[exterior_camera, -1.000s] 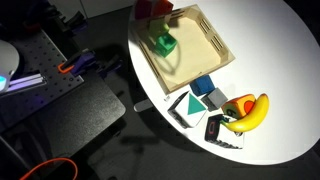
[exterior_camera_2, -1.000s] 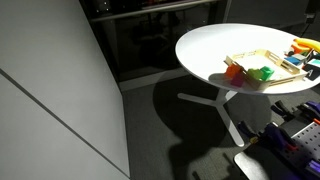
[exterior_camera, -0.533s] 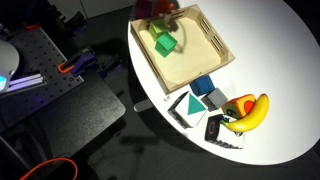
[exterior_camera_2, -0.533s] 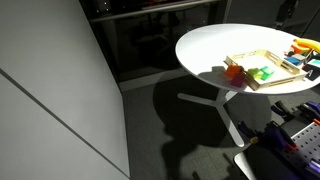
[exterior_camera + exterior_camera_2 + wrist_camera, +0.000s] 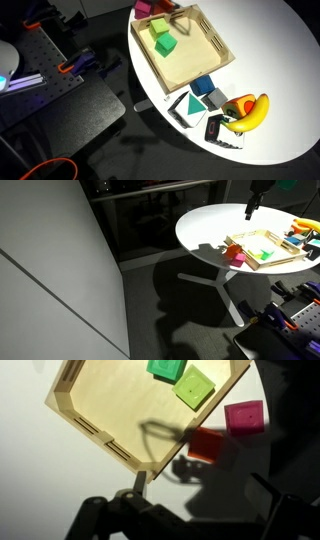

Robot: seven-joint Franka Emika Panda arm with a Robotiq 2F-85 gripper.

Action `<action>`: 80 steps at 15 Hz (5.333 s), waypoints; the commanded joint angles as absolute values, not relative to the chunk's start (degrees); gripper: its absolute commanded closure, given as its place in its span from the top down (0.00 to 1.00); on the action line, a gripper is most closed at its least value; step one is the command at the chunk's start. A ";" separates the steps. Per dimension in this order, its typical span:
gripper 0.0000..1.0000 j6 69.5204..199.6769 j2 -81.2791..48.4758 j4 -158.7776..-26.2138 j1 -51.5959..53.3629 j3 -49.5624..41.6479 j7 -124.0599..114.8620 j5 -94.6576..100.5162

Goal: Put the orange block in the box

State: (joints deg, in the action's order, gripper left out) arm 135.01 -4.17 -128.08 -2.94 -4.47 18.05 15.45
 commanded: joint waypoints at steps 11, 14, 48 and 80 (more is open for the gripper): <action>1.00 139.80 -19.12 -121.41 -3.84 -2.08 22.06 7.51; 1.00 139.76 -20.98 -120.49 -3.56 -2.41 20.48 9.72; 1.00 147.44 -30.19 -120.21 -0.13 -5.08 8.29 19.01; 0.26 141.51 -14.91 -126.98 -2.29 -6.50 7.44 18.55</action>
State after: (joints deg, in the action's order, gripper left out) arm 143.06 -19.35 -123.09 -1.25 -5.76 8.46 18.58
